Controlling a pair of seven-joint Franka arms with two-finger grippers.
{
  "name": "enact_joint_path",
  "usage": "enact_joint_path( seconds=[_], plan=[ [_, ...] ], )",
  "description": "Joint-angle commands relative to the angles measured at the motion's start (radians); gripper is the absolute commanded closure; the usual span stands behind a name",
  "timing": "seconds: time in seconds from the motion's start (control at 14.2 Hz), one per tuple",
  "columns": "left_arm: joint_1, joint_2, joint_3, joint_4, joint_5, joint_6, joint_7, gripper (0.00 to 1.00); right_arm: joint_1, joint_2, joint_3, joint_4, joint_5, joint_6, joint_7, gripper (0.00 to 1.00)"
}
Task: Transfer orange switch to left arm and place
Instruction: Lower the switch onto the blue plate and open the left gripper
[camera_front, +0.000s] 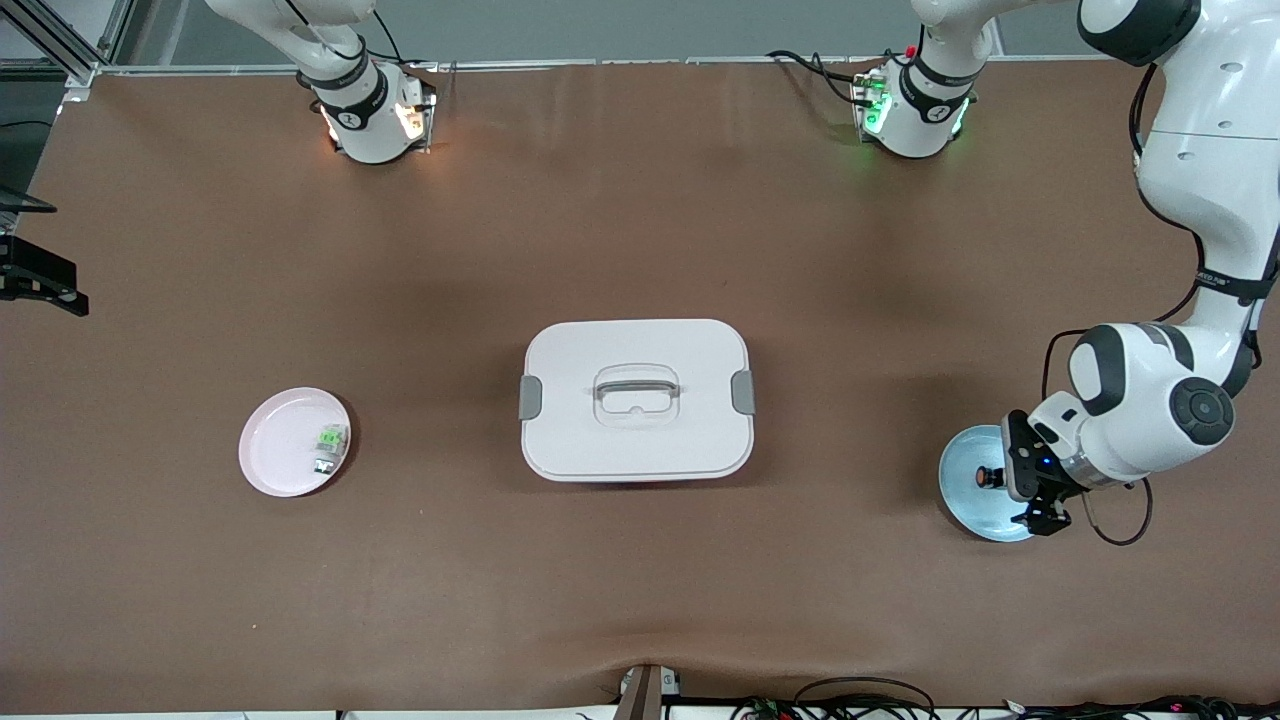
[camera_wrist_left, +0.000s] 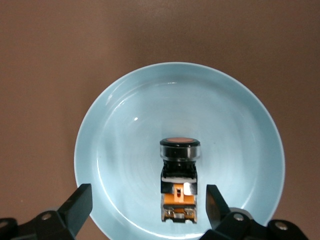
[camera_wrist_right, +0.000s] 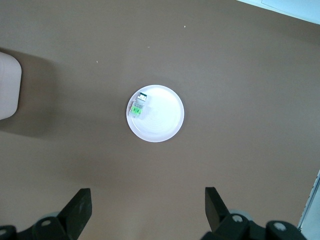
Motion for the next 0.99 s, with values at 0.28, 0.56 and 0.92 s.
enact_joint_path(
  seconds=[0.28, 0.56, 0.92],
  plan=[
    [-0.002, -0.181, -0.032, -0.007, -0.035, -0.243, -0.441, 0.00, 0.002, -0.032, 0.016, -0.042, 0.039, -0.011, 0.219, 0.00],
    [-0.002, -0.278, -0.090, -0.008, -0.032, -0.375, -0.855, 0.00, -0.006, -0.149, 0.010, -0.239, 0.060, 0.109, 0.230, 0.00],
    [0.004, -0.379, -0.135, -0.017, -0.035, -0.469, -1.344, 0.00, -0.024, -0.214, 0.007, -0.352, 0.086, 0.168, 0.263, 0.00]
  ],
)
